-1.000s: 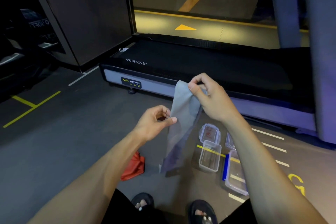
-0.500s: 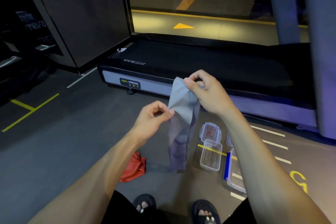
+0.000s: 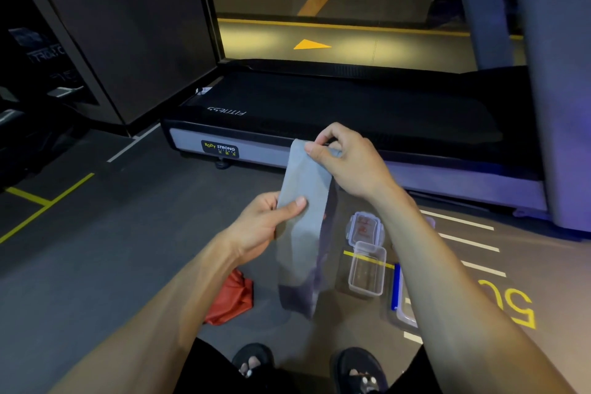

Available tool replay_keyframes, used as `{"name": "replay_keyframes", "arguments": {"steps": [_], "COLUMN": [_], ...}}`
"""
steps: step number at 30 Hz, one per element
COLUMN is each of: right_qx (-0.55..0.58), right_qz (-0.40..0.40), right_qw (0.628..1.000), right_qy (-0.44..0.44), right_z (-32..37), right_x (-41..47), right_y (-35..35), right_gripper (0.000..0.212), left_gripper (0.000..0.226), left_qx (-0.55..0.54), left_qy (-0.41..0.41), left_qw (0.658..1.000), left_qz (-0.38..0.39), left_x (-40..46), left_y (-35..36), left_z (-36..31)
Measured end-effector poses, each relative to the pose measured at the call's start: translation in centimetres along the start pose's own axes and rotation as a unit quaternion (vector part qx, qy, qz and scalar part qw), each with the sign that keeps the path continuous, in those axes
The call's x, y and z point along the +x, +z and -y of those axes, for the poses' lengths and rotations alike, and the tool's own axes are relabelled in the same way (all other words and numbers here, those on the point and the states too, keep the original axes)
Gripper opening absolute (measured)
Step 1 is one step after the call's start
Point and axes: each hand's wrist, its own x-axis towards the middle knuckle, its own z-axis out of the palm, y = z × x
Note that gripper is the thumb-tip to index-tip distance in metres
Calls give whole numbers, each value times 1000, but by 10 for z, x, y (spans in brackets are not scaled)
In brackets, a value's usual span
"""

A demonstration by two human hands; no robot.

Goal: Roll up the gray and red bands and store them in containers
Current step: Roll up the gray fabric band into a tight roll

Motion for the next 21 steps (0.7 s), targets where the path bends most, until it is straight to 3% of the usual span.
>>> {"name": "replay_keyframes", "arguments": {"steps": [9, 14, 17, 21], "right_qx": [-13, -9, 8, 32], "right_qz": [-8, -17, -21, -19], "right_qw": [1000, 1000, 1000, 999], "right_qy": [1, 6, 12, 14], "right_z": [3, 3, 3, 5], "right_x": [-8, -10, -11, -12], "right_y": [-3, -7, -10, -13], "right_gripper": [28, 28, 27, 27], "left_gripper": [39, 38, 41, 45], "left_qx": [-9, -38, -74, -108], "left_qy": [3, 7, 22, 37], "left_qw": [998, 997, 996, 991], "left_qz": [68, 62, 32, -65], "left_x": [-7, -9, -6, 2], "left_y": [3, 10, 16, 23], "left_z": [1, -2, 0, 6]}}
